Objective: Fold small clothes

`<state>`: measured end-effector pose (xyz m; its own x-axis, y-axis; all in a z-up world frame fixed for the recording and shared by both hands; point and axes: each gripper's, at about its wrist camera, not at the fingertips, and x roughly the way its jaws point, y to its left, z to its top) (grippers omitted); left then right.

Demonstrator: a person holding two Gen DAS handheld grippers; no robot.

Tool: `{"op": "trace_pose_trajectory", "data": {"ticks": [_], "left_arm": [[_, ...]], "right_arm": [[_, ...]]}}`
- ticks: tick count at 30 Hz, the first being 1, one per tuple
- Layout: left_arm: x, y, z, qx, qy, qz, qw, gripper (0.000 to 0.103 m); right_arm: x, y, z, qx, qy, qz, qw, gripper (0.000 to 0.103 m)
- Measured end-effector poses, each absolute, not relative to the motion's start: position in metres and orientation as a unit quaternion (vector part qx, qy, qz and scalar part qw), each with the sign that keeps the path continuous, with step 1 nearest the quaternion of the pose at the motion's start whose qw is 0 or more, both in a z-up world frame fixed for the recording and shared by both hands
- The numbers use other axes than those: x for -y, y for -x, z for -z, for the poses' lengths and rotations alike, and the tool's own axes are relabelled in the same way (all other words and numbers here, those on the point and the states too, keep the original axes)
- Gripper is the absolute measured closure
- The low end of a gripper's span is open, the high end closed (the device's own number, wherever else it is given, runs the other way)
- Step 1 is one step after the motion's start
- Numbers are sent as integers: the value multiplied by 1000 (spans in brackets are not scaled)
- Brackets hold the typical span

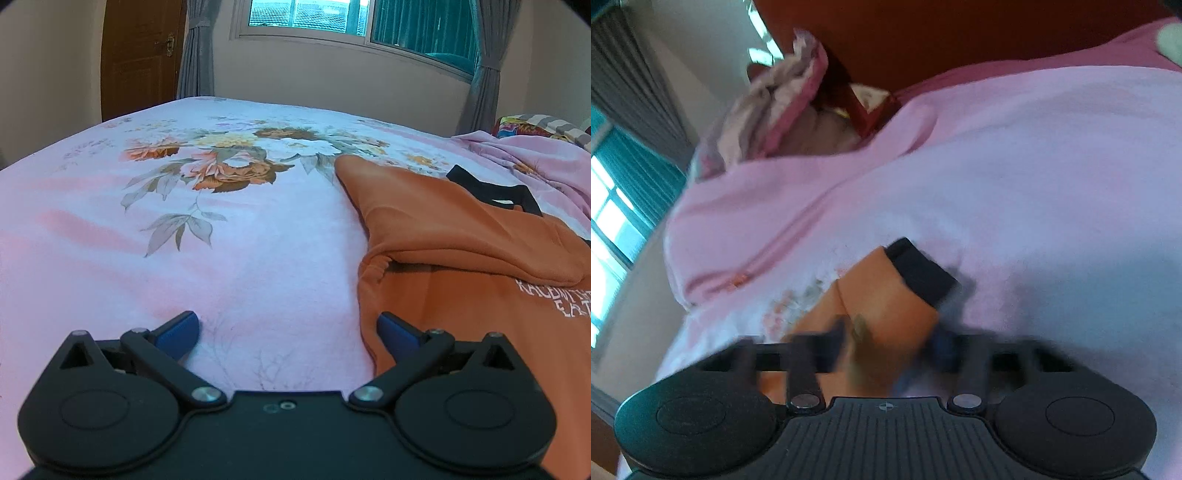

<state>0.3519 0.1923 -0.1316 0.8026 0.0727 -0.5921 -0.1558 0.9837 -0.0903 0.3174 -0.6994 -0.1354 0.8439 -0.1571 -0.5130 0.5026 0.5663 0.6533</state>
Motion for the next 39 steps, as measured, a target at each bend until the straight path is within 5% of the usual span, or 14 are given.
{"op": "trace_pose_trajectory", "data": {"ticks": [7,12,20,24,28,29,34,36,39], "left_arm": [[-196,-344,113,-266,38,-105,957,1],[-226,-353,114,-322,-23,-180,929,1],[-275,-328,131,-318,90,-149,932,1],[-271,-328,130,-317,80,-149,933,1],[-278,-326,131,-310,97,-140,935,1],[-278,-325,131,-308,98,-138,936,1],[-279,-324,132,-301,102,-135,939,1],[-278,-324,132,-299,102,-136,939,1],[-280,-322,131,-294,105,-130,941,1]], "right_arm": [[655,-326,104,-210,-320,189,904,85],[588,-348,48,-186,-237,141,943,85],[353,-380,-29,-105,-190,-60,974,85],[211,-388,-3,-140,-112,-149,973,84],[93,-403,84,-269,36,-224,936,83],[75,-393,99,-258,80,-241,932,73],[60,-385,104,-230,116,-219,941,72],[61,-387,103,-235,124,-241,933,50],[82,-362,76,-191,85,-269,940,50]]}}
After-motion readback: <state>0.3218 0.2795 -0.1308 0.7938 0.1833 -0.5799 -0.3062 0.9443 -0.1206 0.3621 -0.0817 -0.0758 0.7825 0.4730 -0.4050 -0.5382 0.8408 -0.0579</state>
